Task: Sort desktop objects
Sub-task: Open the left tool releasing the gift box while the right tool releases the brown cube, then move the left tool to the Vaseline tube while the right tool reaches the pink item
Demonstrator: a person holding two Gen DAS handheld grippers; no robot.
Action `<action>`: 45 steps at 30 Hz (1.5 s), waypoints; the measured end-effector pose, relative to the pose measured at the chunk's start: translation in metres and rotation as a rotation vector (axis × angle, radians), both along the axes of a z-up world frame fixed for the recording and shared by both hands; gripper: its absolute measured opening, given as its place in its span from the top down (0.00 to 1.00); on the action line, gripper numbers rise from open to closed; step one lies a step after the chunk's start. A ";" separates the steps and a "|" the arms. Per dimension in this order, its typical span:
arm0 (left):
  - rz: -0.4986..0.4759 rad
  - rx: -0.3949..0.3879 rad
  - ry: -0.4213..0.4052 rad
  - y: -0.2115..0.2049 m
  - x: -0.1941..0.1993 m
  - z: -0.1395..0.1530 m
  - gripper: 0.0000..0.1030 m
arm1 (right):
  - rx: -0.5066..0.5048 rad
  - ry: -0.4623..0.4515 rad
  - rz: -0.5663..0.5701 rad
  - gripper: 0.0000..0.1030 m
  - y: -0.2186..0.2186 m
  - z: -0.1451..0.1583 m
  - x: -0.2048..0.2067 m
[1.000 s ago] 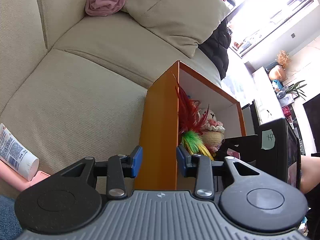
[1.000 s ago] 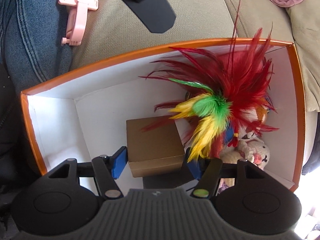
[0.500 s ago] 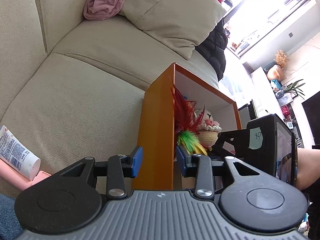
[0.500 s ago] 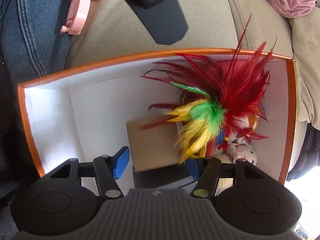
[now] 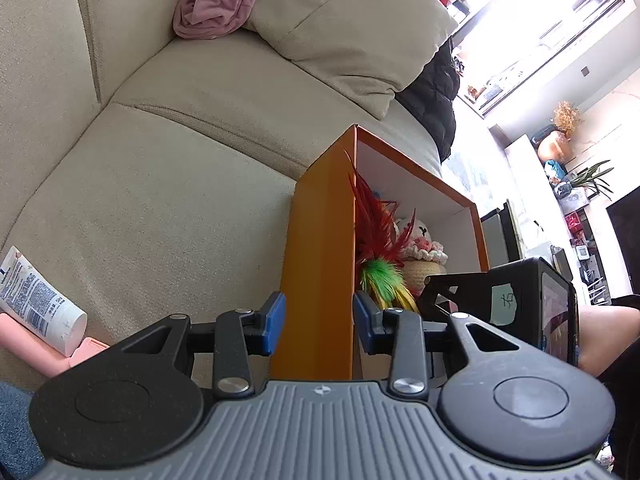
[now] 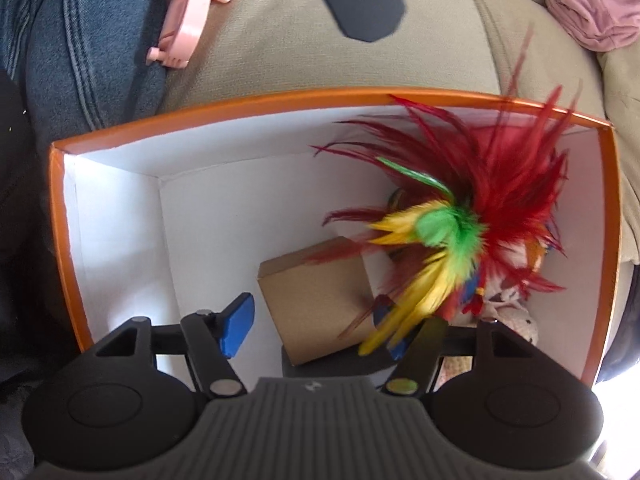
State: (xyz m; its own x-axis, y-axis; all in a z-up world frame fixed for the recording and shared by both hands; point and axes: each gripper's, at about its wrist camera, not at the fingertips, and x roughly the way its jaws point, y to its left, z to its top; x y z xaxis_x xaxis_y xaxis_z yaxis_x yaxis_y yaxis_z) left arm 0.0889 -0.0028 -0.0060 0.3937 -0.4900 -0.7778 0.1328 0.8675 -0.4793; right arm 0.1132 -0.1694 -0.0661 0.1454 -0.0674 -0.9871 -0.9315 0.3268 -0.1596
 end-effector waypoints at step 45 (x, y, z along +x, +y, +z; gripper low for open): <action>0.307 0.162 -0.014 0.122 -0.031 0.025 0.59 | 0.405 -0.073 -0.540 0.82 -0.079 0.039 -0.062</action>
